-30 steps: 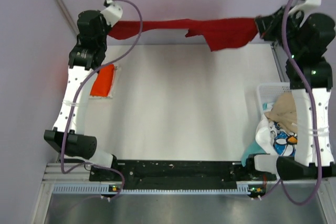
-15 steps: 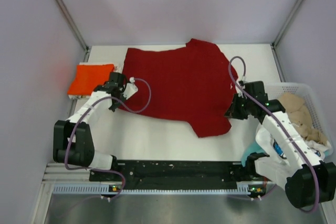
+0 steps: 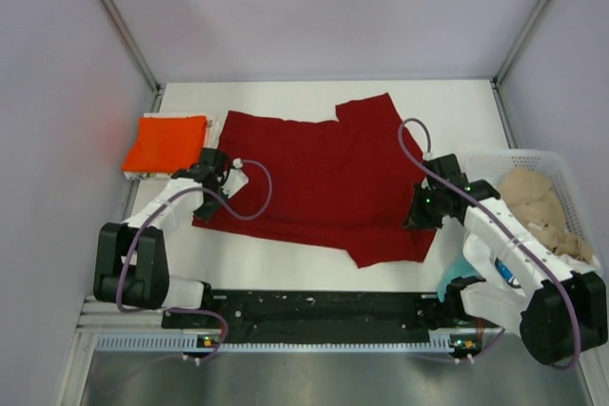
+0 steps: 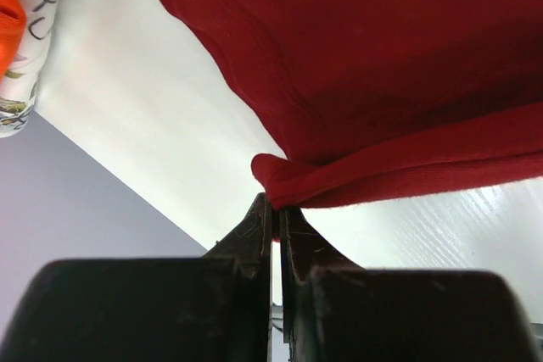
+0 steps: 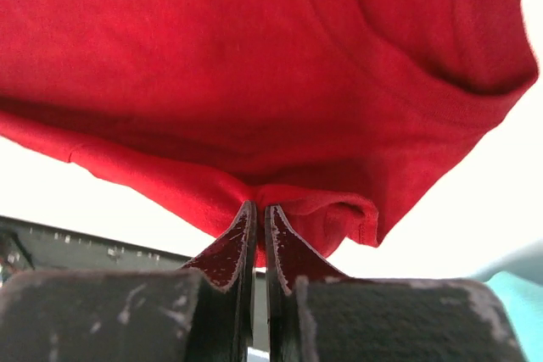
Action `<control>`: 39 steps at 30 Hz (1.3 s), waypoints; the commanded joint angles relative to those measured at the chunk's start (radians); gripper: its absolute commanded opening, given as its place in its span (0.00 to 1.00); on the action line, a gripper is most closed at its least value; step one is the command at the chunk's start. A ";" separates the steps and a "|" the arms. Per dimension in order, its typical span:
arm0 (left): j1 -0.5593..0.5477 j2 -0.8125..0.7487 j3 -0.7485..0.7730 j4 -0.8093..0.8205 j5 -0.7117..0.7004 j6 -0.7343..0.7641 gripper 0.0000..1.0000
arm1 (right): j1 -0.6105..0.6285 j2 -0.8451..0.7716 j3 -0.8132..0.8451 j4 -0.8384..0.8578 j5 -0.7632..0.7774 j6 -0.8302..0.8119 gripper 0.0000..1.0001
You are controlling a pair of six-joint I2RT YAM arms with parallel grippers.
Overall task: Fold and stack the t-shirts
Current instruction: Flatten out the tshirt, then fold the flattened tshirt in 1/3 of the way
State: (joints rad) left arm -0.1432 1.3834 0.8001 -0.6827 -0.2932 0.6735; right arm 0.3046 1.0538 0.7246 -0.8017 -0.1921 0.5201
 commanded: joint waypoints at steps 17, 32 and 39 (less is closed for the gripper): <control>0.005 0.301 0.287 0.055 -0.014 -0.176 0.00 | -0.038 0.521 0.378 0.210 0.362 -0.213 0.00; 0.007 0.348 0.413 0.258 -0.248 -0.252 0.26 | -0.039 0.650 0.469 0.254 0.414 -0.238 0.00; 0.007 0.361 0.541 0.199 -0.247 -0.252 0.46 | -0.039 0.657 0.544 0.211 0.468 -0.261 0.55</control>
State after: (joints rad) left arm -0.1421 1.7592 1.3056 -0.5076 -0.4953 0.4343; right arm 0.2714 1.7321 1.2045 -0.5838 0.2092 0.2771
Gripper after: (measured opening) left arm 0.452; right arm 0.466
